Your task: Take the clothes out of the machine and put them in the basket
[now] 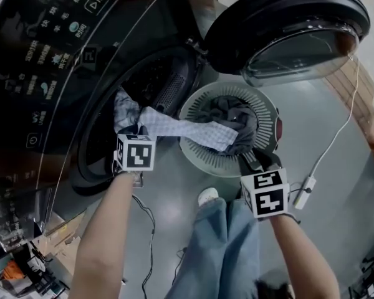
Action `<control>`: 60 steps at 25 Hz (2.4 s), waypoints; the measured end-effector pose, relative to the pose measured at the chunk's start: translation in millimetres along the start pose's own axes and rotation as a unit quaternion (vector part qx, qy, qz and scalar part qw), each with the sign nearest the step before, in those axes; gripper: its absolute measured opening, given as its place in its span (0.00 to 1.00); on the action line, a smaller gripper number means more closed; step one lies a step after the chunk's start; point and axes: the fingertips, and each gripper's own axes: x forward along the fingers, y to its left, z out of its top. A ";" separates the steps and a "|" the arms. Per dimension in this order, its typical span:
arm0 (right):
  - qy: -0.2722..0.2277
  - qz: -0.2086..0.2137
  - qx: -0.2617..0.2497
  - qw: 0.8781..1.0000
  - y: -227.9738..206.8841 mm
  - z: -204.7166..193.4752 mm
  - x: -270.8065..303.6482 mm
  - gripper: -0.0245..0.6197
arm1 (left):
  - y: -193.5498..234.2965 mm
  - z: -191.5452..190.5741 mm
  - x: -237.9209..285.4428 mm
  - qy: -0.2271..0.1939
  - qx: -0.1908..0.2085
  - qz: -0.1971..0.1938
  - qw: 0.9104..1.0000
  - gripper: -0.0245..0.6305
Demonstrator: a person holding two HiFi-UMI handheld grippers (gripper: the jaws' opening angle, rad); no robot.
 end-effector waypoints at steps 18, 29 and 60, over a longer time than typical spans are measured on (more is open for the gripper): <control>-0.022 -0.022 0.000 1.000 -31.2 7.7 -45.8 0.24 | -111.6 71.8 -100.9 -0.130 -0.141 -0.134 0.972 0.07; -0.030 -0.049 0.037 0.998 -61.8 -5.7 -70.5 0.21 | -218.6 100.2 -145.6 -0.145 -0.128 -0.258 0.947 0.07; -0.009 -0.074 0.086 0.993 -98.7 -58.8 -83.2 0.16 | -265.1 94.7 -133.0 -0.125 -0.075 -0.234 0.961 0.68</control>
